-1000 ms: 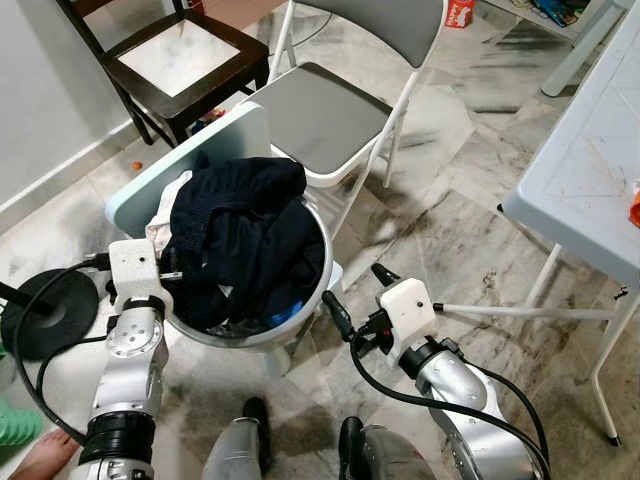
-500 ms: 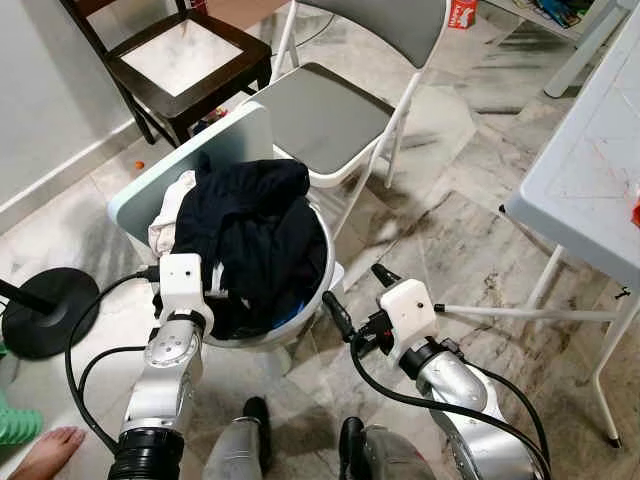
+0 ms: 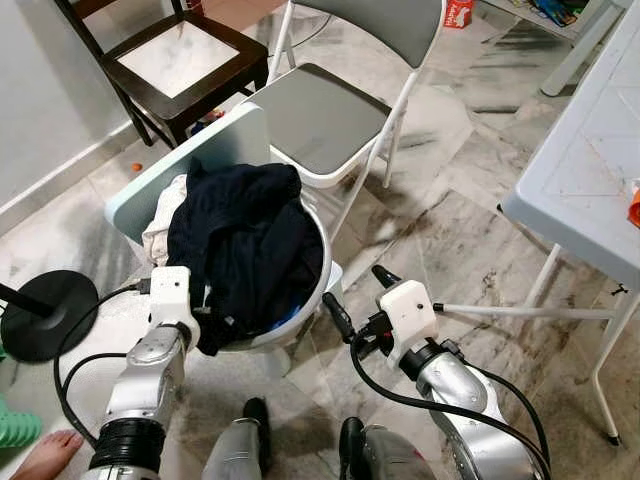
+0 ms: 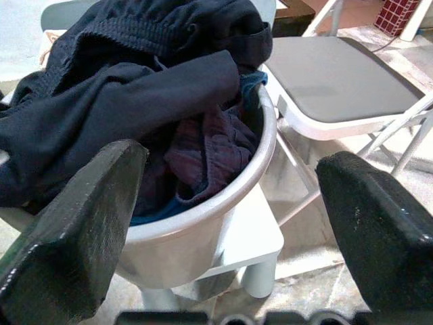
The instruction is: Hang hanger
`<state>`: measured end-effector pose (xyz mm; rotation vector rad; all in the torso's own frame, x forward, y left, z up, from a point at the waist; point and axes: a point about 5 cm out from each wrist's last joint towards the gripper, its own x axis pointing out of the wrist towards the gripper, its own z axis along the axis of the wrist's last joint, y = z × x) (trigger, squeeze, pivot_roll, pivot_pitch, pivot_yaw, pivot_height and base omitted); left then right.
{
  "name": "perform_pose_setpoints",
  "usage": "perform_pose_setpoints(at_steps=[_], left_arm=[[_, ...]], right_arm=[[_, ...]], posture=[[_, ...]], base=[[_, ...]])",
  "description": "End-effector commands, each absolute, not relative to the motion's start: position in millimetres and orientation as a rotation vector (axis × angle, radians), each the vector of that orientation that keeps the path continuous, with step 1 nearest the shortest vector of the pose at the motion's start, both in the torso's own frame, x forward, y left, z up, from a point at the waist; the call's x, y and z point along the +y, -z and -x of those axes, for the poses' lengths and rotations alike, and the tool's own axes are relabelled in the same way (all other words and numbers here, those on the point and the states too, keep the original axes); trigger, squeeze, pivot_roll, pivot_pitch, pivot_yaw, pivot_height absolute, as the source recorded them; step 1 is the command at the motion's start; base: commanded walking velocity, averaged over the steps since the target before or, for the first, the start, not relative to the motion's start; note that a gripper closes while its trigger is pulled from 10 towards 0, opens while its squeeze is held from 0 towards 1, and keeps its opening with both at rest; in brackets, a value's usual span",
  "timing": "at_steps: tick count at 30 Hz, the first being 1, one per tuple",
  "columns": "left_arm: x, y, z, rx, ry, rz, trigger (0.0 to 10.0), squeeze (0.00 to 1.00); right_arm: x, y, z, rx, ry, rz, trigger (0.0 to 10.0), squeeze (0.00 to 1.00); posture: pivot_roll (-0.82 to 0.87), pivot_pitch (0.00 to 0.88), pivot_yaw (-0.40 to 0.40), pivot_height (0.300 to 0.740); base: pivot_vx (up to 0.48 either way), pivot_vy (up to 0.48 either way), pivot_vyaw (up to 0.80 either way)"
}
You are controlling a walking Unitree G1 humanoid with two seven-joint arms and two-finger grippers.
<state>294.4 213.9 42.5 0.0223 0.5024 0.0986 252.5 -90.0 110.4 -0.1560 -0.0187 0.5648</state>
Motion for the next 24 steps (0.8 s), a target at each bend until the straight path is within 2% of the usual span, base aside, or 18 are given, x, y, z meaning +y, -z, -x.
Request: perform_pose_setpoints(at_steps=[1,7,24], left_arm=[[221.8,-3.8,-263.0,0.708,-0.122,-0.022,0.0,0.0],[236.2,-5.0,-259.0,0.696,-0.171,-0.019,0.0,0.0],[257.0,-39.7,-283.9,0.427,-0.317,-0.044,0.0,0.0]], right_arm=[[-88.8,-105.0,-248.7,0.009,-0.57,0.154,10.0,0.0],[-88.3,-104.4,-249.3,0.009,-0.572,0.154,10.0,0.0],[-89.0,-104.1,-251.0,0.007,-0.573,0.162,10.0,0.0]], posture=[[-0.01,0.325,-0.02,0.74],[0.0,0.323,-0.022,0.74],[0.01,0.32,-0.032,0.74]], base=[[0.0,0.0,0.0],[0.0,0.0,0.0],[0.0,0.0,0.0]])
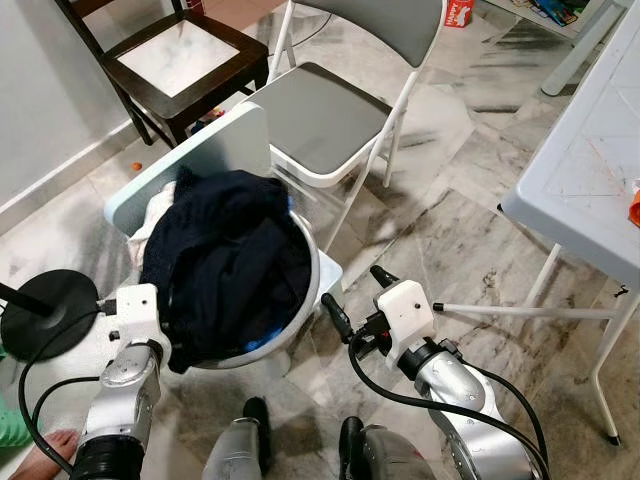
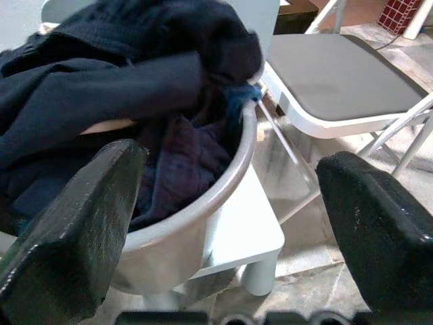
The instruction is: Hang hanger
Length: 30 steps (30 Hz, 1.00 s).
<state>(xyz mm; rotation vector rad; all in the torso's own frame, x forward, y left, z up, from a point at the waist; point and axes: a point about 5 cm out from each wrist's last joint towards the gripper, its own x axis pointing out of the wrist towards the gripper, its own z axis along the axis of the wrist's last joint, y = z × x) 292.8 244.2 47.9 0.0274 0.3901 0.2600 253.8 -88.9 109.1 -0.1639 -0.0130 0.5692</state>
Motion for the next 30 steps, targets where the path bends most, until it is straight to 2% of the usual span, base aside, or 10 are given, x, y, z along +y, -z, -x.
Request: perform_pose_setpoints(at_steps=[1,9,15,20,25,27,30], left_arm=[[257.8,-40.3,-285.3,0.425,-0.324,-0.043,0.0,0.0],[263.0,-45.8,-294.9,0.38,-0.384,-0.006,0.0,0.0],[260.1,-85.2,-314.7,0.143,-0.363,-0.008,0.0,0.0],[247.9,-126.7,-324.6,-0.075,-0.297,-0.032,0.0,0.0],[241.3,-147.9,-330.6,-0.179,-0.276,-0.032,0.0,0.0],[228.5,-174.6,-336.3,-0.288,-0.221,-0.023,0.0,0.0],[218.7,-193.1,-339.3,-0.352,-0.177,-0.036,0.0,0.0]], right_arm=[[-88.9,-104.1,-251.0,0.007,-0.573,0.163,10.0,0.0],[-89.1,-104.6,-251.7,0.003,-0.574,0.17,10.0,0.0],[-91.6,-106.2,-253.6,-0.007,-0.559,0.179,10.0,0.0],[-94.0,-107.5,-255.6,-0.015,-0.545,0.183,10.0,0.0],[-92.9,-107.8,-256.7,-0.019,-0.545,0.185,10.0,0.0],[-91.9,-108.7,-258.1,-0.027,-0.546,0.189,10.0,0.0],[-91.6,-109.4,-259.1,-0.032,-0.546,0.192,10.0,0.0]], posture=[[0.01,0.321,-0.032,0.74],[0.0,0.32,-0.035,0.74],[-0.01,0.312,-0.031,0.74],[0.0,0.307,-0.031,0.74],[0.0,0.303,-0.032,0.74],[0.01,0.298,-0.037,0.74],[0.01,0.297,-0.039,0.74]], base=[[0.0,0.0,0.0],[0.0,0.0,0.0],[0.0,0.0,0.0],[0.0,0.0,0.0],[0.0,0.0,0.0],[0.0,0.0,0.0],[0.0,0.0,0.0]])
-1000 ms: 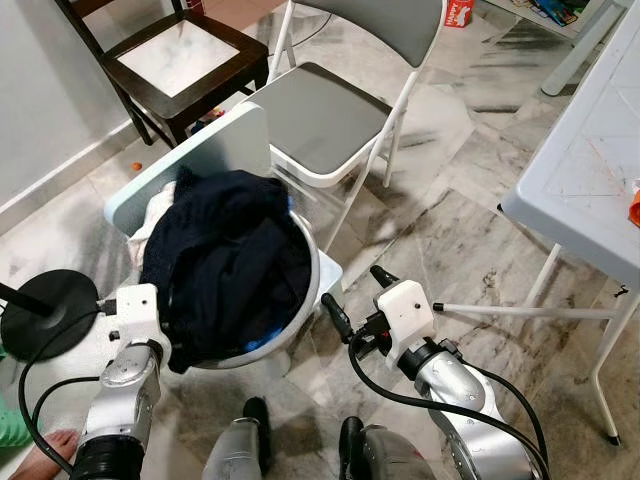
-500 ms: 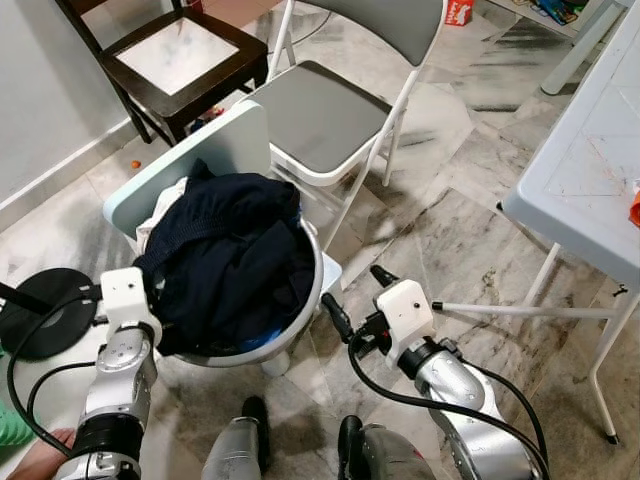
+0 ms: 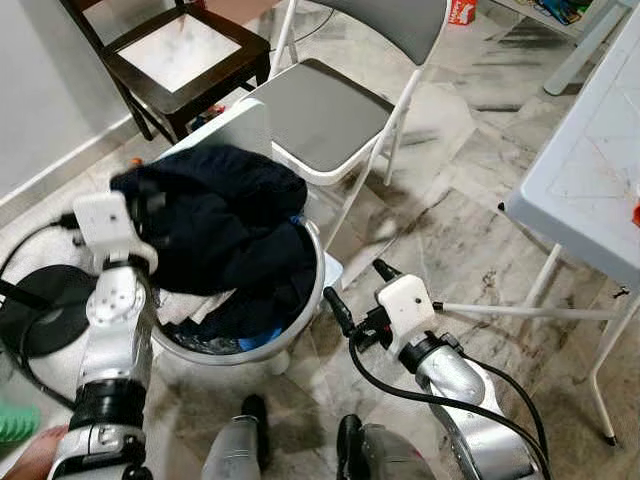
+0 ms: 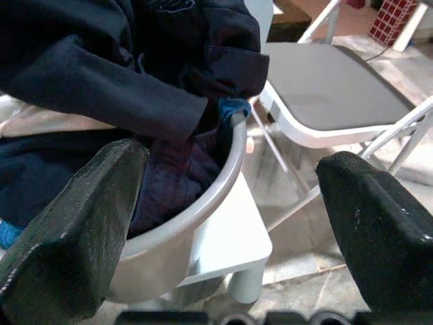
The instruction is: Hang hanger
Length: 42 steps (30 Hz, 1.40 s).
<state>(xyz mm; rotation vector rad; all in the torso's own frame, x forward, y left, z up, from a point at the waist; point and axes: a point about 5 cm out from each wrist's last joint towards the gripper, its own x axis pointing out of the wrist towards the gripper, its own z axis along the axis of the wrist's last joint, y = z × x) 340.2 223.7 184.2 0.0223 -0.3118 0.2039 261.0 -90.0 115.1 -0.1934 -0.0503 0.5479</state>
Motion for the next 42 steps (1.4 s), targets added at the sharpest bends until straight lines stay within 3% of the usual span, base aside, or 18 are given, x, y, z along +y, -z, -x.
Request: perform_pose_setpoints(at_steps=[1,12,14,18,22,28,33,42], left_arm=[[215.5,-198.7,-339.8,-0.375,-0.163,-0.042,0.0,0.0],[172.0,-235.9,-343.6,-0.462,0.154,0.141,0.0,0.0],[158.6,-237.2,-338.5,-0.42,0.273,0.249,0.0,0.0],[150.7,-227.4,-329.2,-0.376,0.345,0.273,0.0,0.0],[156.7,-178.9,-310.0,-0.226,0.298,0.24,0.0,0.0],[187.3,-104.4,-251.2,0.013,0.161,0.103,0.0,0.0],[209.6,-91.1,-230.6,0.058,0.031,0.015,0.0,0.0],[237.7,-82.0,-226.0,0.116,-0.16,-0.114,0.0,0.0]], right_arm=[[-91.6,-109.6,-259.5,-0.034,-0.544,0.193,10.0,0.0],[-90.8,-109.8,-262.5,-0.046,-0.525,0.198,10.0,0.0],[-90.2,-109.5,-263.3,-0.048,-0.521,0.199,10.0,0.0],[-89.9,-109.0,-263.6,-0.05,-0.516,0.199,10.0,0.0],[-90.7,-107.4,-262.8,-0.047,-0.514,0.201,10.0,0.0],[-92.4,-104.6,-262.1,-0.036,-0.53,0.208,10.0,0.0],[-89.2,-102.3,-262.3,-0.029,-0.554,0.208,10.0,0.0],[-85.3,-101.2,-263.7,-0.029,-0.581,0.208,10.0,0.0]], posture=[[0.01,0.293,-0.04,0.74],[0.02,0.282,-0.032,0.74],[0.02,0.282,-0.027,0.74],[0.02,0.282,-0.025,0.74],[0.02,0.284,-0.026,0.74],[0.05,0.294,-0.041,0.74],[0.07,0.302,-0.056,0.74],[0.09,0.306,-0.064,0.74]], base=[[0.0,0.0,0.0],[0.0,0.0,0.0],[0.0,0.0,0.0],[0.0,0.0,0.0],[0.0,0.0,0.0],[0.0,0.0,0.0],[0.0,0.0,0.0],[0.0,0.0,0.0]])
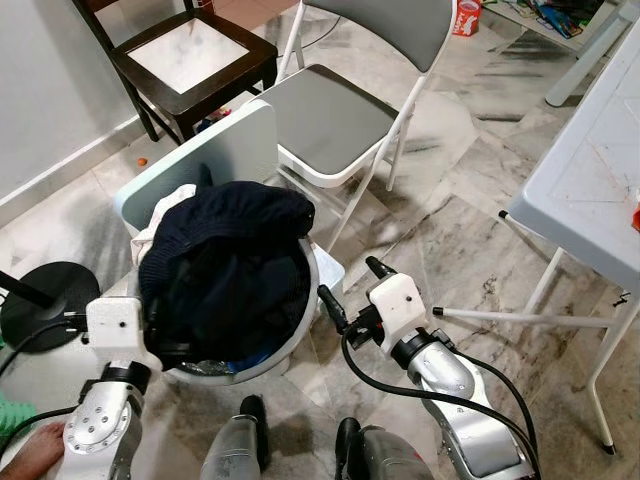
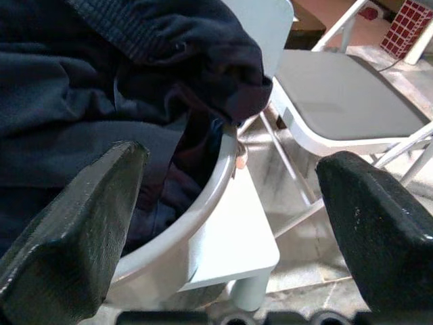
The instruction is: Hang hanger
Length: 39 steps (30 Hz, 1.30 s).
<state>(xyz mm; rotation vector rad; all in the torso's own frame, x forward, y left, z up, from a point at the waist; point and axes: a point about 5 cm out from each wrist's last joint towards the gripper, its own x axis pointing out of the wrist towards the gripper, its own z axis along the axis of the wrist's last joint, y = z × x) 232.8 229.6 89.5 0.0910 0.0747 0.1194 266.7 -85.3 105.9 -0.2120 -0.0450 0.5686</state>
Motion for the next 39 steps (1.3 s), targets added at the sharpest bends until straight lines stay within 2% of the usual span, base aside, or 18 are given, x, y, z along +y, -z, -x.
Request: perform_pose_setpoints(at_steps=[1,3,5,6,7,8,15,21,23,39], left_arm=[[240.7,-81.3,-226.9,0.119,-0.184,-0.105,0.2,0.0],[245.6,-82.4,-231.8,0.116,-0.221,-0.107,3.6,0.0],[245.8,-83.0,-232.9,0.112,-0.22,-0.105,3.6,0.0],[245.9,-83.9,-235.1,0.109,-0.22,-0.109,4.1,0.0],[245.9,-85.8,-238.4,0.104,-0.216,-0.117,8.5,0.0],[245.9,-88.9,-242.3,0.094,-0.21,-0.146,10.0,0.0],[251.1,-131.9,-269.6,-0.084,-0.236,-0.309,10.0,0.0],[262.4,-160.7,-288.2,-0.176,-0.293,-0.304,10.0,0.0],[266.6,-181.1,-300.4,-0.243,-0.291,-0.281,0.0,0.0],[279.6,-246.6,-328.3,-0.47,-0.37,-0.289,0.0,0.0]], right_arm=[[-85.3,-101.2,-263.5,-0.03,-0.581,0.208,10.0,0.0],[-85.9,-101.0,-262.9,-0.03,-0.577,0.209,10.0,0.0],[-86.1,-101.0,-262.8,-0.03,-0.576,0.208,10.0,0.0],[-86.5,-100.7,-262.5,-0.03,-0.574,0.208,10.0,0.0],[-86.8,-100.5,-262.4,-0.03,-0.571,0.21,10.0,0.0],[-87.3,-100.6,-262.5,-0.031,-0.569,0.211,10.0,0.0],[-89.5,-101.6,-264.7,-0.038,-0.551,0.212,10.0,0.0],[-89.1,-100.9,-265.1,-0.04,-0.548,0.212,10.0,0.0],[-89.4,-101.0,-265.9,-0.042,-0.545,0.215,10.0,0.0],[-90.4,-102.5,-268.9,-0.06,-0.513,0.218,10.0,0.0]], posture=[[0.08,0.307,-0.063,0.74],[0.08,0.305,-0.062,0.74],[0.08,0.306,-0.061,0.74],[0.08,0.305,-0.06,0.74],[0.07,0.302,-0.059,0.74],[0.07,0.302,-0.059,0.74],[0.06,0.299,-0.054,0.74],[0.07,0.296,-0.054,0.74],[0.07,0.291,-0.055,0.74],[0.06,0.28,-0.047,0.74]], base=[[0.0,0.0,0.0],[0.0,0.0,0.0],[0.0,0.0,0.0],[0.0,0.0,0.0],[0.0,0.0,0.0],[0.0,0.0,0.0],[0.0,0.0,0.0],[0.0,0.0,0.0],[0.0,0.0,0.0],[0.0,0.0,0.0]])
